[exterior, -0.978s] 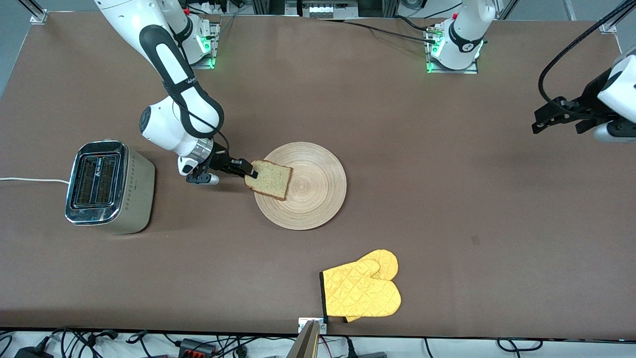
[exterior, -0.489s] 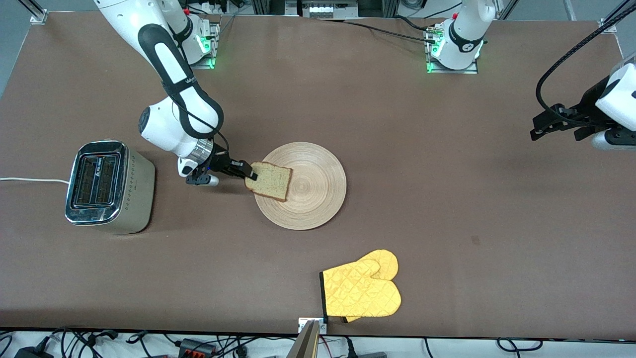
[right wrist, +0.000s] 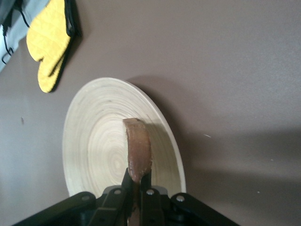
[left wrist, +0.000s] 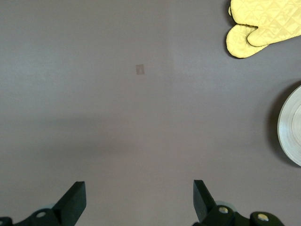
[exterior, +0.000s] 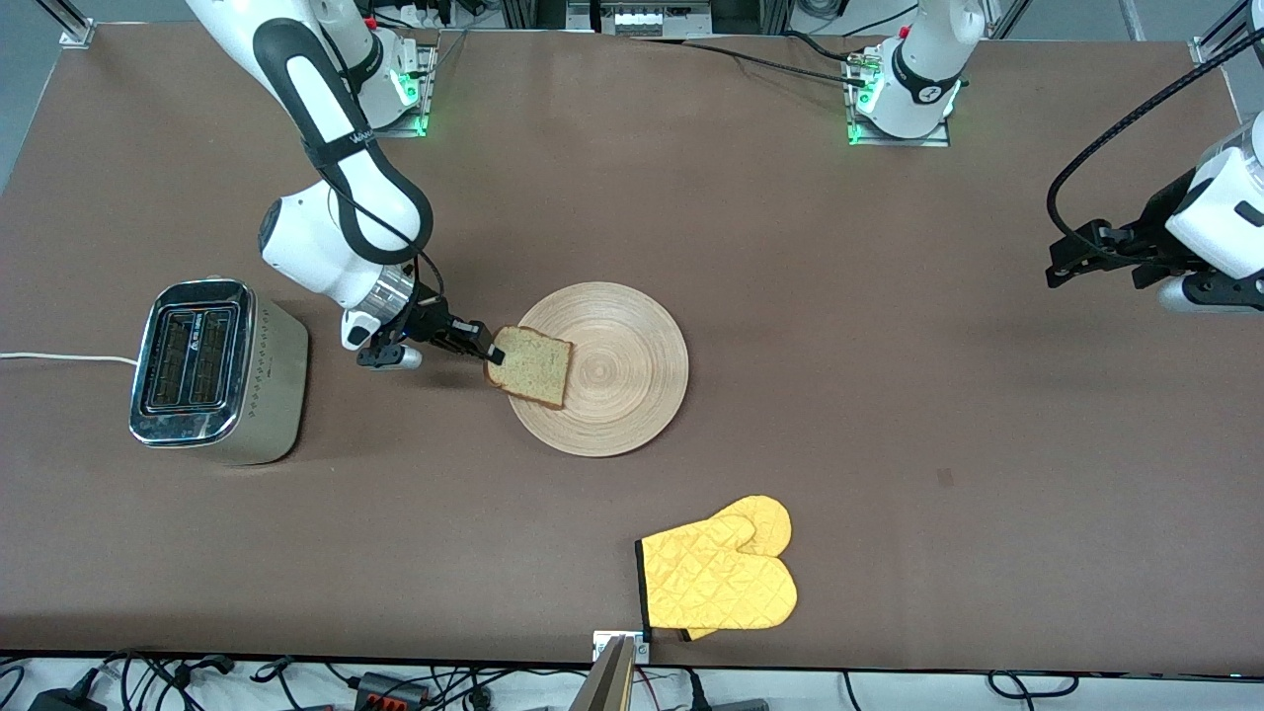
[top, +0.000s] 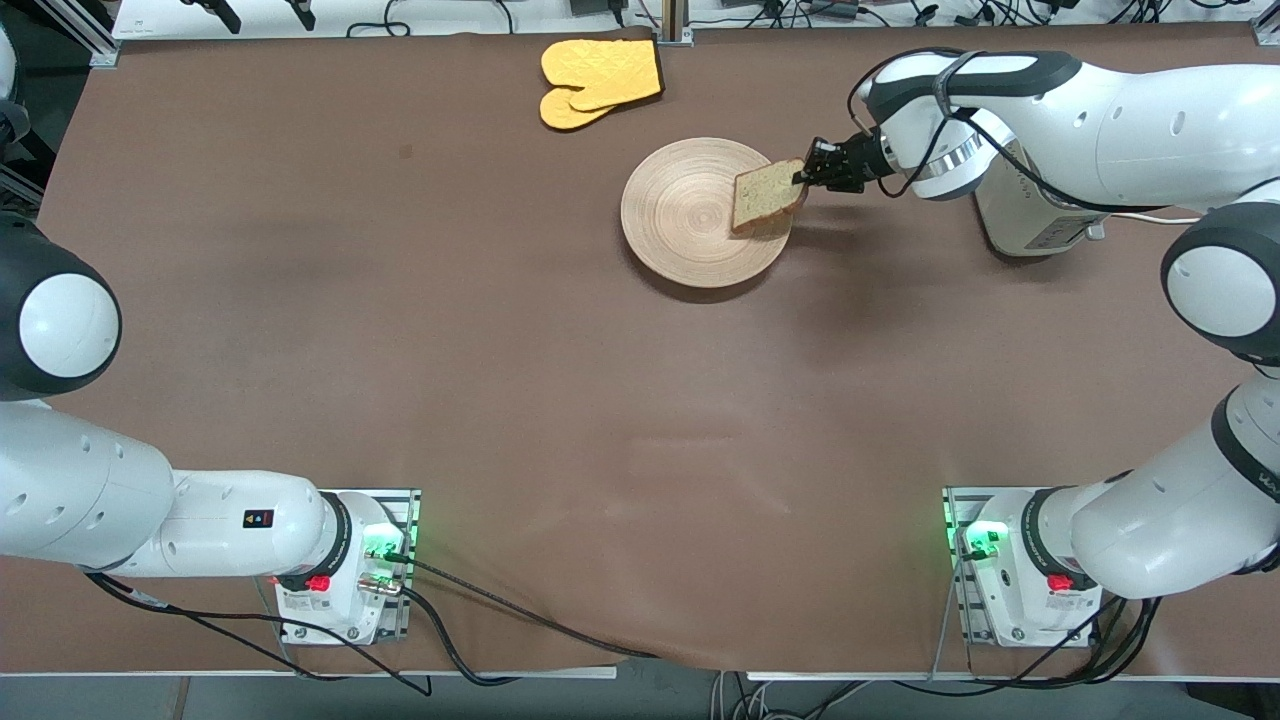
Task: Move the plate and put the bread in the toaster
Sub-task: 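Lift the bread with the right gripper and carry it above the toaster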
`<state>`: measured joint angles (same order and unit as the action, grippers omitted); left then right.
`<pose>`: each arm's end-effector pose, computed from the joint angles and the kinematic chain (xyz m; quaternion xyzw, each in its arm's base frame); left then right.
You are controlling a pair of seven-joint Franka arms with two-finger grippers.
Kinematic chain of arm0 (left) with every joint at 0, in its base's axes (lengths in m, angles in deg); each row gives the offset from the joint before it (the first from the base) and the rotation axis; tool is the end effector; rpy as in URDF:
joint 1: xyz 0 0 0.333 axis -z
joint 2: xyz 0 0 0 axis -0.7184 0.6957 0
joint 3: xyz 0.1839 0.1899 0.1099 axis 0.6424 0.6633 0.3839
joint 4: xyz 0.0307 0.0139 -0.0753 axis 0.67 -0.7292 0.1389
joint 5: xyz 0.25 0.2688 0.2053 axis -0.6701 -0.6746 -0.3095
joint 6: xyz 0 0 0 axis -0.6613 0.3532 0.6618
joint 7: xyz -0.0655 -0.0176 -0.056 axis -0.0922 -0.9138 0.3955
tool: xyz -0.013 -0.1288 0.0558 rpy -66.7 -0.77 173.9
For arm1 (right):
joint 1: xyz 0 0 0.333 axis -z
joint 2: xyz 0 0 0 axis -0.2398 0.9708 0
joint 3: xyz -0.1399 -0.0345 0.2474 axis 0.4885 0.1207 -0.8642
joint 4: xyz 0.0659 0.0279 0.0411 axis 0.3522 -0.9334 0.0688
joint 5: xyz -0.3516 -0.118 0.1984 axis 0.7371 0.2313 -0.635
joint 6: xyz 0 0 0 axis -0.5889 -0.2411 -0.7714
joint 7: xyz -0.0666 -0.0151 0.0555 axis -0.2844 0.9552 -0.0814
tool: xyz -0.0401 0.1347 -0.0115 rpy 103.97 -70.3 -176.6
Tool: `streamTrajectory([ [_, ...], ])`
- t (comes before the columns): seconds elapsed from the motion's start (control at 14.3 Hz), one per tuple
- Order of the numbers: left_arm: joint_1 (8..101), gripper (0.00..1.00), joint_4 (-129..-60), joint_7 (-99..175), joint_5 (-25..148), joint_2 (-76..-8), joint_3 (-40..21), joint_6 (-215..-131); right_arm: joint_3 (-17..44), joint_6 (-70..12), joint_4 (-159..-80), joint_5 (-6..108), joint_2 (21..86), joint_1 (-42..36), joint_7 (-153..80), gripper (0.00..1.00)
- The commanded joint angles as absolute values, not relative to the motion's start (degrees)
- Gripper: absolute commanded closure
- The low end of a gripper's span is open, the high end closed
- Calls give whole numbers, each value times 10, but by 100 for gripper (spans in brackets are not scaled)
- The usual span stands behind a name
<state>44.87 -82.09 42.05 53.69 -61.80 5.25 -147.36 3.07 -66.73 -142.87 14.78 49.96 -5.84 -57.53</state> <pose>0.6100 -0.0265 0.5331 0.9999 0.0034 -0.0107 0.0128 0.5491 0.2367 0.1719 -0.9335 0.1197 -0.0753 0.3296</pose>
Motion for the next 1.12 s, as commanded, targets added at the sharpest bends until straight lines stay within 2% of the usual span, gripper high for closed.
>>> streamTrajectory([
  [0.0,456,0,-793,436,524,-606,50,-1461,35,-666,-1436,133,470,-59,-565,100],
  [0.28,456,0,-793,436,524,-611,48,-1451,53,-667,-1441,143,438,-55,-564,100],
  [0.56,464,0,-797,440,489,-614,43,-1437,73,-647,-1439,216,416,-52,-565,100],
  [0.84,457,0,-830,454,496,-637,42,-1439,119,-505,-1384,256,411,-48,-517,100],
  [0.98,451,0,-857,468,500,-651,42,-1470,150,-409,-1340,386,411,-43,-444,100],
  [1.05,451,0,-866,477,500,-658,42,-1476,176,-318,-1288,463,417,-40,-399,100],
])
